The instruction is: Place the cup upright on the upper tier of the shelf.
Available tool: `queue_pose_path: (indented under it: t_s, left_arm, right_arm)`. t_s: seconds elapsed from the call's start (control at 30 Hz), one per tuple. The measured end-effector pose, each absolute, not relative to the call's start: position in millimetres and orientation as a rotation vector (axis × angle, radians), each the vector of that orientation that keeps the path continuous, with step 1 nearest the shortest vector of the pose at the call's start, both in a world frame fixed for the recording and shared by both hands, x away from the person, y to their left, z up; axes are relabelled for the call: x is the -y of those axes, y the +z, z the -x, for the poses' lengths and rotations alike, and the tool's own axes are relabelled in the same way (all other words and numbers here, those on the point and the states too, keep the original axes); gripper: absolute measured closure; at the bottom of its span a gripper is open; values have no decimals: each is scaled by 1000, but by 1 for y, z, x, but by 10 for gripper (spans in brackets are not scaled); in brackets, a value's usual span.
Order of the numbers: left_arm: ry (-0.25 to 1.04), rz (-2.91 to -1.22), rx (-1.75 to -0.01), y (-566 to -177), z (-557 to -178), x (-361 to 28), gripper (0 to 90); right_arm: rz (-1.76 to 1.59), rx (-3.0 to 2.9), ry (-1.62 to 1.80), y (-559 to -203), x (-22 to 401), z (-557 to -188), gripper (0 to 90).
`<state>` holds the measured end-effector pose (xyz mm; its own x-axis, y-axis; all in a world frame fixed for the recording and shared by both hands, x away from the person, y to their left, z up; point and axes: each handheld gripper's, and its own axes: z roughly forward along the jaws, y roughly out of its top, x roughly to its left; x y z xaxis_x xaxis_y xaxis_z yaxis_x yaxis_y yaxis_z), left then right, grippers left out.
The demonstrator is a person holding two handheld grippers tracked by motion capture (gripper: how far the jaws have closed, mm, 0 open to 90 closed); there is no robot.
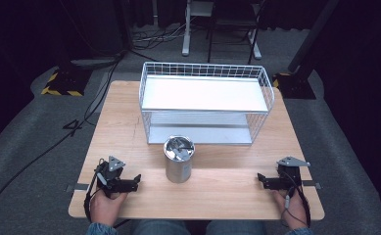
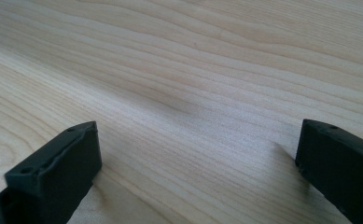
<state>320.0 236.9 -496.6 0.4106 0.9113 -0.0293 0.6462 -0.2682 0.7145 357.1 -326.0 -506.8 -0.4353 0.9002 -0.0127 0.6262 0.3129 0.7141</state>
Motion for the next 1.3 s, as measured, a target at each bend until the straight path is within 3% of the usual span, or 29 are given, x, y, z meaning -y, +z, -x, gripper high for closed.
queue_pose_path:
  t_s: [0.87, 1.3]
  left_arm:
    - [528, -1828, -1133, -448, -286, -232, 0]
    - [473, -1858, -1020, -427, -279, -183, 0]
  right_arm:
    - [-1356, -2174, 903, -507, 326, -357, 4]
    - [-1355, -2175, 902, -507, 326, -357, 4]
